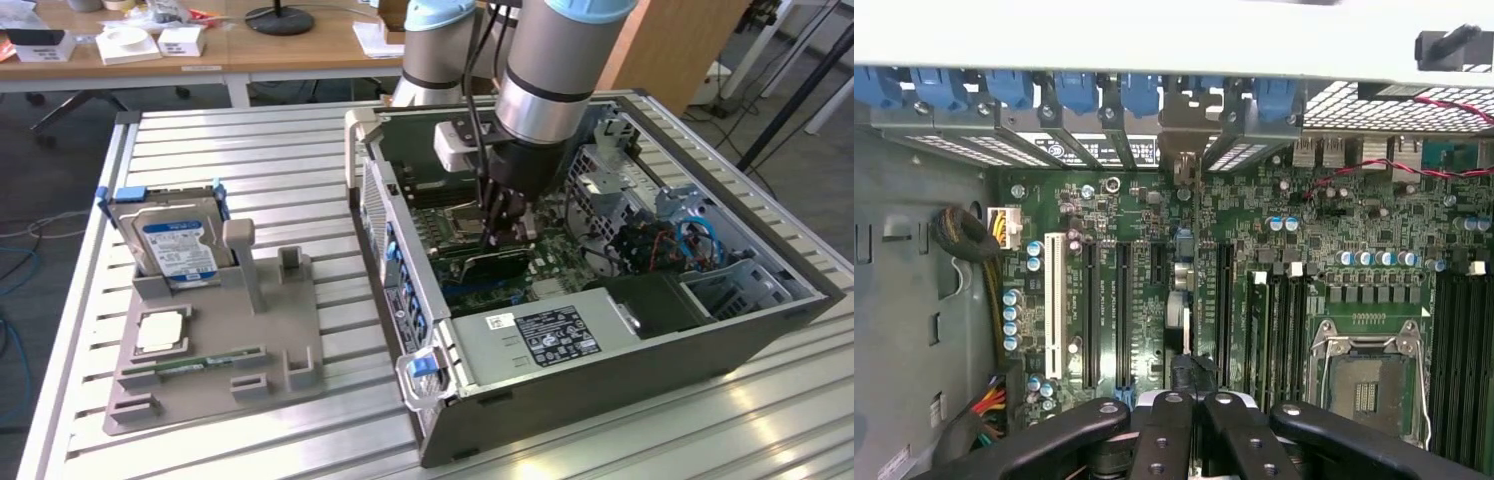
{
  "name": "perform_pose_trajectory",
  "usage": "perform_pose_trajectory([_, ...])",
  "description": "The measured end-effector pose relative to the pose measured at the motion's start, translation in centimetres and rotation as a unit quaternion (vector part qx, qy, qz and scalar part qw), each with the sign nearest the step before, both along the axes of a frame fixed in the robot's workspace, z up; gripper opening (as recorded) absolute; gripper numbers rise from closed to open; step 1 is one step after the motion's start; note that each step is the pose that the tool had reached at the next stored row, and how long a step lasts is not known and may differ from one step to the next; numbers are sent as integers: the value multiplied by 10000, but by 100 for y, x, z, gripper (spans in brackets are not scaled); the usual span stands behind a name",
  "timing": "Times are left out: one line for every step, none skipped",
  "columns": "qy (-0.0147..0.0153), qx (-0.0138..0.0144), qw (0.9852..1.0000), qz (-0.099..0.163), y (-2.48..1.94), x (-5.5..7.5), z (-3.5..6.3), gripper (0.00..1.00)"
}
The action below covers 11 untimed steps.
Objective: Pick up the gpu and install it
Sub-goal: 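Press down on the gpu until it lock into place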
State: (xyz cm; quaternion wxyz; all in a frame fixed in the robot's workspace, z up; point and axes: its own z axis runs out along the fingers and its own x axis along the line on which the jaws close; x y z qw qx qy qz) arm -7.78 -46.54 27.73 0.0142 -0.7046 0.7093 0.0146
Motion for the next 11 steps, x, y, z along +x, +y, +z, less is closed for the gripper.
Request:
perform_pose_trajectory([0, 0, 10000, 0, 4, -1, -4, 10])
perform_pose_trajectory([0, 3, 10000, 0, 8, -3, -8, 10])
perform_pose_trajectory([0, 4, 10000, 0, 12, -5, -12, 10])
perform_pose_trajectory([0, 4, 10000, 1, 13, -5, -15, 10])
perform_pose_trajectory([1, 3, 10000, 1, 13, -6, -17, 10])
perform_pose_trajectory([1, 2, 10000, 1, 13, -6, -17, 10])
perform_pose_trajectory([0, 4, 10000, 0, 13, -7, -22, 10])
perform_pose_trajectory([0, 5, 10000, 0, 14, -8, -30, 10])
perform_pose_trajectory([0, 4, 10000, 0, 13, -10, -39, 10])
perform_pose_trajectory([0, 4, 10000, 0, 13, -12, -50, 10])
perform_pose_trajectory([0, 4, 10000, 0, 13, -12, -57, 10])
